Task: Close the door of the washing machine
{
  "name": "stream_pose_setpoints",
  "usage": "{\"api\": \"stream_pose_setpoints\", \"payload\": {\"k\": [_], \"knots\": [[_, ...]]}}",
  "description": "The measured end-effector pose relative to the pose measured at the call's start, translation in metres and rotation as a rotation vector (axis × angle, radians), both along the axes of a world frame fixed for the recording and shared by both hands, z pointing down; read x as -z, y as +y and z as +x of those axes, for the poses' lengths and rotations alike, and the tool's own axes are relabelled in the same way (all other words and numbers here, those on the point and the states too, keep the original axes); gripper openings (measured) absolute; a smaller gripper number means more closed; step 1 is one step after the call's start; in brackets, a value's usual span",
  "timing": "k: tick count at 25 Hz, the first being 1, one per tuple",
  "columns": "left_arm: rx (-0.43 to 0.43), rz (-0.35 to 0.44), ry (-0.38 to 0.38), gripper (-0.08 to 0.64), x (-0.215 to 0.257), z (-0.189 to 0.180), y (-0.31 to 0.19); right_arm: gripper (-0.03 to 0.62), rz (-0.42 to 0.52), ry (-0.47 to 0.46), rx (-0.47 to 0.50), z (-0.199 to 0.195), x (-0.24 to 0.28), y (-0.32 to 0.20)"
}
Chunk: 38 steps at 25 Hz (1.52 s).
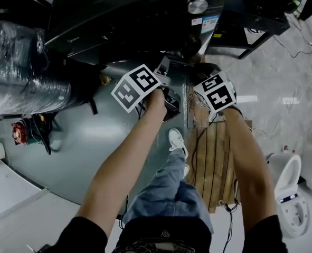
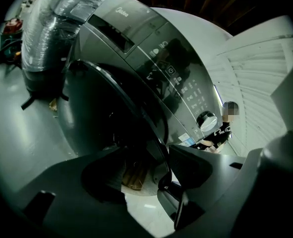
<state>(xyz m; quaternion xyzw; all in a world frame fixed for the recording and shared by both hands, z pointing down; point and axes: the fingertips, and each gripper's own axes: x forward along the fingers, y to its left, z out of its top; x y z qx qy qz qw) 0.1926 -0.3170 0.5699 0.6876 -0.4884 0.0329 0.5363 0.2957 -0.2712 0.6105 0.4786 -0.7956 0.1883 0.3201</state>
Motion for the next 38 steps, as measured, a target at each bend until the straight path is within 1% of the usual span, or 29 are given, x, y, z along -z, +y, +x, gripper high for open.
{"api": "stream_pose_setpoints", "payload": {"k": [2, 6, 8, 11, 13, 17, 22, 29, 32, 38], "knots": [[0.011, -0.019, 0.027, 0.288, -0.002, 0.003, -0.007, 0.099, 0.003, 0.013, 0.017, 0.004, 0.0, -0.009], [0.033, -0.04, 0.039, 0.293, -0.002, 0.007, -0.018, 0.1, 0.001, 0.035, 0.047, 0.008, 0.001, -0.025], [0.046, -0.055, 0.048, 0.293, -0.003, 0.009, -0.023, 0.1, -0.006, 0.038, 0.051, 0.01, 0.001, -0.031], [0.06, -0.073, 0.07, 0.295, -0.003, 0.012, -0.032, 0.103, 0.007, 0.046, 0.051, 0.014, 0.002, -0.044], [0.069, -0.08, 0.075, 0.296, -0.004, 0.014, -0.036, 0.103, 0.014, 0.054, 0.058, 0.016, 0.001, -0.052], [0.086, -0.092, 0.09, 0.298, -0.005, 0.017, -0.047, 0.104, 0.001, 0.064, 0.07, 0.02, 0.001, -0.065], [0.101, -0.106, 0.119, 0.301, -0.007, 0.023, -0.064, 0.106, 0.017, 0.074, 0.073, 0.027, 0.001, -0.087], [0.13, -0.112, 0.139, 0.302, -0.008, 0.025, -0.075, 0.11, 0.012, 0.076, 0.061, 0.03, 0.001, -0.102], [0.125, -0.117, 0.139, 0.305, -0.008, 0.025, -0.076, 0.114, 0.014, 0.067, 0.055, 0.03, 0.001, -0.104], [0.097, -0.141, 0.141, 0.307, -0.008, 0.026, -0.077, 0.121, 0.038, 0.071, -0.009, 0.032, 0.002, -0.105]]}}
